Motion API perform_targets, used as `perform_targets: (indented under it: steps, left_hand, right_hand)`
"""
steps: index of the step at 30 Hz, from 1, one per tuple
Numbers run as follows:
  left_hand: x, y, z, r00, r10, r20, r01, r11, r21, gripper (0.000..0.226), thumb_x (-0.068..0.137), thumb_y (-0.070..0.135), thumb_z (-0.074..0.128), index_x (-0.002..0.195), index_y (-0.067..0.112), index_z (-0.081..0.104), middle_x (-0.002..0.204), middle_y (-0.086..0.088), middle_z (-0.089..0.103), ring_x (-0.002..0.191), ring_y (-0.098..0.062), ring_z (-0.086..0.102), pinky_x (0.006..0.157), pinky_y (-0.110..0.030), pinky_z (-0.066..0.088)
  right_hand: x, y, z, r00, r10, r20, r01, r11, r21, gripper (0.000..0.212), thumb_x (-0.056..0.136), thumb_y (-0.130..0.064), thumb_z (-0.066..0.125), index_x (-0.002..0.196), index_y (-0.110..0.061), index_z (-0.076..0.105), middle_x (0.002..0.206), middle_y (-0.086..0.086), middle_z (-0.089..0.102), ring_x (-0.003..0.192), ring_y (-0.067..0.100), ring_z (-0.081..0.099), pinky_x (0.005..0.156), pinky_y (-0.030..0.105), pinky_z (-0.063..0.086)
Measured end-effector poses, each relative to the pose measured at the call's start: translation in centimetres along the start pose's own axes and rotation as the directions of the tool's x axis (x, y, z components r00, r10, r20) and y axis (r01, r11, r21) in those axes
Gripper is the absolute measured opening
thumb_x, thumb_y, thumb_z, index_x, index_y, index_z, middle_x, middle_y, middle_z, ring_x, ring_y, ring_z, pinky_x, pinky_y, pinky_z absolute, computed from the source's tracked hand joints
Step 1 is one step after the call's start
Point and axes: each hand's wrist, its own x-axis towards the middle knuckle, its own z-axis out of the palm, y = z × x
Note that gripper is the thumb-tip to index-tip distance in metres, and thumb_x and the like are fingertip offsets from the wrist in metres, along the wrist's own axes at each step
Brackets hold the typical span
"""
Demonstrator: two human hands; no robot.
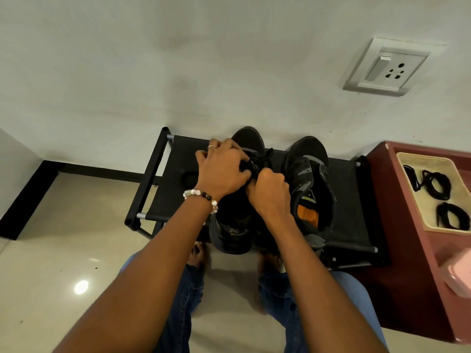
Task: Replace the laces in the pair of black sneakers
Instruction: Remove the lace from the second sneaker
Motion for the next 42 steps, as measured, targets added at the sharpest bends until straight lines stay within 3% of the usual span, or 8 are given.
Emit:
perform_targets:
  steps: [7,12,17,20,24,28,35,42]
  left_hand:
    - [-0.5,1.5,2.0,0.975,0.032,-0.22,0.025,0.967,0.253,0.019,0.095,0.026,0.053,0.103,0.024,0.071,0.118,0.005,0.061,0.123,-0.025,0.047,0.103,-0.047,0.029]
    - [0.0,0.4,1.5,0.958,-0.223,-0.18,0.156,0.933,-0.325,0.014,0.087,0.033,0.057,0.082,0.031,0.069,0.101,0.009,0.064,0.108,-0.017,0.053,0.097,-0.046,0.039]
    - [0.4,-1.1,-1.9,0.852,-0.517,0.078,0.046,-0.075,-0.996,0.015,0.09,0.005,0.055,0.079,0.013,0.059,0.085,-0.009,0.07,0.086,-0.024,0.068,0.088,-0.04,0.055]
    - [0.2,-1.1,-2.3,0.853,-0.494,0.169,0.011,-0.307,-0.952,0.007,0.092,0.0,0.049,0.09,0.005,0.053,0.073,-0.008,0.064,0.066,-0.02,0.063,0.071,-0.031,0.055]
    - [0.2,-1.0,-1.5,0.923,-0.386,0.001,0.131,0.312,-0.941,0.009,0.088,0.005,0.056,0.093,0.012,0.059,0.074,0.001,0.061,0.062,-0.011,0.056,0.067,-0.025,0.05]
    - [0.2,-0.4,-0.1,0.997,-0.078,-0.007,0.07,0.929,-0.362,0.019,0.085,0.029,0.066,0.103,0.027,0.07,0.105,0.005,0.062,0.099,-0.014,0.06,0.091,-0.041,0.049]
    - [0.2,1.1,0.7,0.983,-0.05,-0.174,0.051,0.999,-0.001,0.02,0.091,0.032,0.056,0.093,0.021,0.072,0.108,0.0,0.059,0.105,-0.022,0.052,0.089,-0.041,0.038]
    - [0.4,-0.2,-0.9,0.96,-0.275,-0.046,0.148,0.64,-0.754,0.02,0.093,0.018,0.054,0.074,0.016,0.063,0.079,-0.001,0.065,0.084,-0.024,0.066,0.08,-0.04,0.053]
  right_hand:
    - [-0.3,-0.1,0.1,0.999,-0.014,-0.03,0.012,0.997,-0.073,0.026,0.1,-0.02,0.041,0.112,0.0,0.054,0.112,0.022,0.059,0.101,0.042,0.059,0.065,0.037,0.039]
    - [-0.2,-0.1,0.3,0.999,0.014,-0.045,-0.017,0.999,-0.051,0.03,0.099,-0.024,0.044,0.111,0.001,0.055,0.11,0.021,0.061,0.101,0.042,0.06,0.065,0.036,0.04]
    - [-0.3,-0.3,0.5,0.998,0.024,-0.063,-0.028,0.998,-0.053,0.028,0.099,-0.021,0.045,0.107,0.002,0.057,0.106,0.02,0.061,0.097,0.042,0.061,0.063,0.035,0.04]
    - [-0.3,-0.5,0.6,0.998,0.02,-0.062,-0.025,0.997,-0.067,0.026,0.099,-0.02,0.045,0.107,0.003,0.057,0.106,0.02,0.061,0.097,0.042,0.061,0.063,0.035,0.04]
    - [-0.3,-0.6,0.4,0.998,0.01,-0.061,-0.016,0.995,-0.095,0.026,0.098,-0.017,0.046,0.11,0.003,0.055,0.108,0.021,0.061,0.099,0.043,0.061,0.063,0.035,0.039]
    - [-0.5,-0.6,0.1,0.999,-0.013,-0.048,0.007,0.992,-0.129,0.028,0.098,-0.016,0.044,0.116,0.003,0.052,0.113,0.022,0.061,0.103,0.043,0.06,0.065,0.036,0.037]
    - [-0.5,-0.5,0.2,0.998,-0.028,-0.049,0.02,0.989,-0.148,0.027,0.098,-0.015,0.044,0.118,0.003,0.051,0.112,0.022,0.061,0.102,0.043,0.061,0.065,0.038,0.041]
    - [-0.5,-0.6,0.4,0.998,-0.005,-0.065,-0.005,0.99,-0.142,0.027,0.098,-0.016,0.043,0.115,0.004,0.052,0.111,0.022,0.061,0.1,0.043,0.061,0.063,0.036,0.038]
